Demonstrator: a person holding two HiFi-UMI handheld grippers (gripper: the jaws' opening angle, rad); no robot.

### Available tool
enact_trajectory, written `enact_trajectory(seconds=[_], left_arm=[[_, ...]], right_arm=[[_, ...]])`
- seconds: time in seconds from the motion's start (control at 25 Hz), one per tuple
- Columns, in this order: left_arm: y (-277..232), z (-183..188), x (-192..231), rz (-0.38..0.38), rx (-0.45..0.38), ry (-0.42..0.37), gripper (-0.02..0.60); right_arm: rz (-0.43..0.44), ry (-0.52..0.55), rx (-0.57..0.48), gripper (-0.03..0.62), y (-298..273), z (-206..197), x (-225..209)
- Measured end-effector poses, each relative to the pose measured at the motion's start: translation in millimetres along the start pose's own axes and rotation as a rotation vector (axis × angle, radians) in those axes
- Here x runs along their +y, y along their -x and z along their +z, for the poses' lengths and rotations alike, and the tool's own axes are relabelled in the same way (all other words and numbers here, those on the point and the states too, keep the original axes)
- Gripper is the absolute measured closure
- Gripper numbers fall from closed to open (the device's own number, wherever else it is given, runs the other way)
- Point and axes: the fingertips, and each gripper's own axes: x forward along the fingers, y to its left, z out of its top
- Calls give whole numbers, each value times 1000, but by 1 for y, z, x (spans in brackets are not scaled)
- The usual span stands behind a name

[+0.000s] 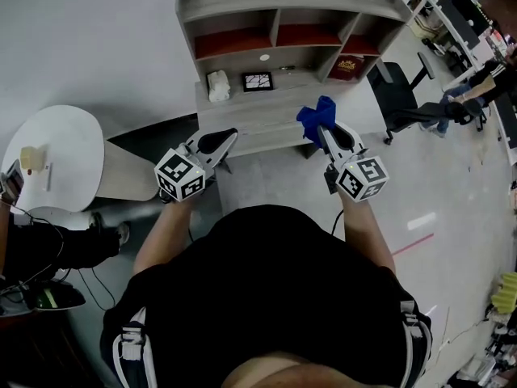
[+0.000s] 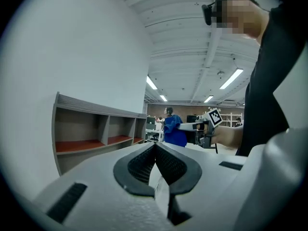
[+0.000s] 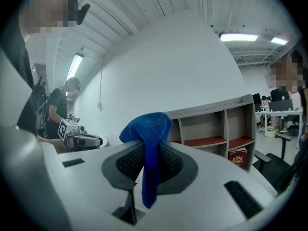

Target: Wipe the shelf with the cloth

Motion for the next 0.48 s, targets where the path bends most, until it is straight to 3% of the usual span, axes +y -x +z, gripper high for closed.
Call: enact_trajectory(seconds=[0.48], left_arm=[[36, -9, 45, -12, 15, 24, 565]], right_arm=[[-41, -26, 59, 539, -47, -15, 27]])
